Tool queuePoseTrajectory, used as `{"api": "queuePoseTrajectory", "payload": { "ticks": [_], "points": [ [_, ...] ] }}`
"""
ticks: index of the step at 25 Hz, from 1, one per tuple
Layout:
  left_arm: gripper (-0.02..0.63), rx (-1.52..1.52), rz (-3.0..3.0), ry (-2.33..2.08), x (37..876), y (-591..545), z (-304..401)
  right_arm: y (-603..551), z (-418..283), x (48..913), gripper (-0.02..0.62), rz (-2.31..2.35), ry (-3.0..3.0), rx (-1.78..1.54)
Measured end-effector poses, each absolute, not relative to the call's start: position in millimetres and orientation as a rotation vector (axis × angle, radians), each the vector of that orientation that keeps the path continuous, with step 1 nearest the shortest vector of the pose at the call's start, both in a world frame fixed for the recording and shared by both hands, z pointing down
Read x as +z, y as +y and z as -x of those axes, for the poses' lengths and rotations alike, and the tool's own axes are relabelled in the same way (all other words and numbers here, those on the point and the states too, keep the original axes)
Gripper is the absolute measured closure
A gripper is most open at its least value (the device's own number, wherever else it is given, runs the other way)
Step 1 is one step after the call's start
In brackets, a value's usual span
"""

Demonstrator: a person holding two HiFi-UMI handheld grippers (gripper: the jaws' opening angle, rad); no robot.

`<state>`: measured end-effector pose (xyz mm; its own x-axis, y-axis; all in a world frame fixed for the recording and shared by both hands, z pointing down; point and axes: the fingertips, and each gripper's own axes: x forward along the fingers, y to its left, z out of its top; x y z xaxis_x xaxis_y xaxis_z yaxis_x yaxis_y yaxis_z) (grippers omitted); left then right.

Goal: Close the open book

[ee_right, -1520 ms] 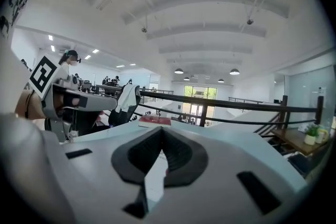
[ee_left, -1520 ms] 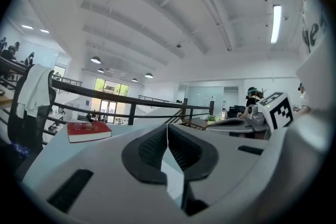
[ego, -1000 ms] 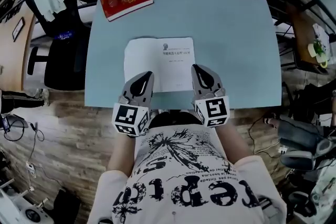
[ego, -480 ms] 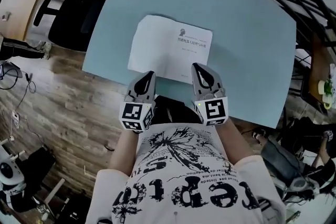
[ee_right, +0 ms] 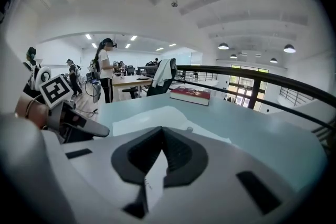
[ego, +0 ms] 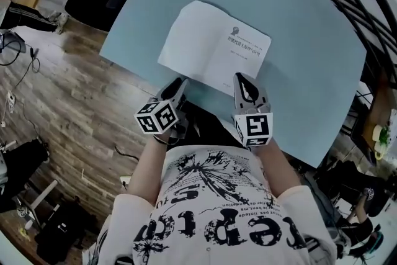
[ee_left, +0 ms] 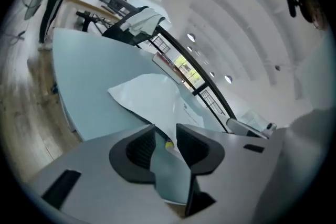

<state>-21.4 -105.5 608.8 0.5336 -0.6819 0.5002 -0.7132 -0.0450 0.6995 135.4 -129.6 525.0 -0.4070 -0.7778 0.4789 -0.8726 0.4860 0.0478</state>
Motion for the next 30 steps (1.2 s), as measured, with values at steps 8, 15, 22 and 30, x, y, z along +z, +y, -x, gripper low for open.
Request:
{"api": "queuePoseTrajectory", "payload": {
  "ticks": [8,15,22,30],
  "points": [
    [0.452,-0.177,-1.513,-1.120,633,-118,29,-127,-137,537,0.584,-1.321,-2.275,0.282],
    [0.453,-0.313,-1.392,-1.093,636,-130,37,-120,-150,537,0.584,-1.324,-2.245,0.262],
    [0.547,-0.364,-1.376,-1.095,633,-135,41,-113,-163,535,0.584,-1.366,-2.221,0.265],
    [0.580,-0.310,-1.540,-1.097,601,-128,28,-101,-185,529,0.584,-1.464,-2.199,0.293]
  ]
}}
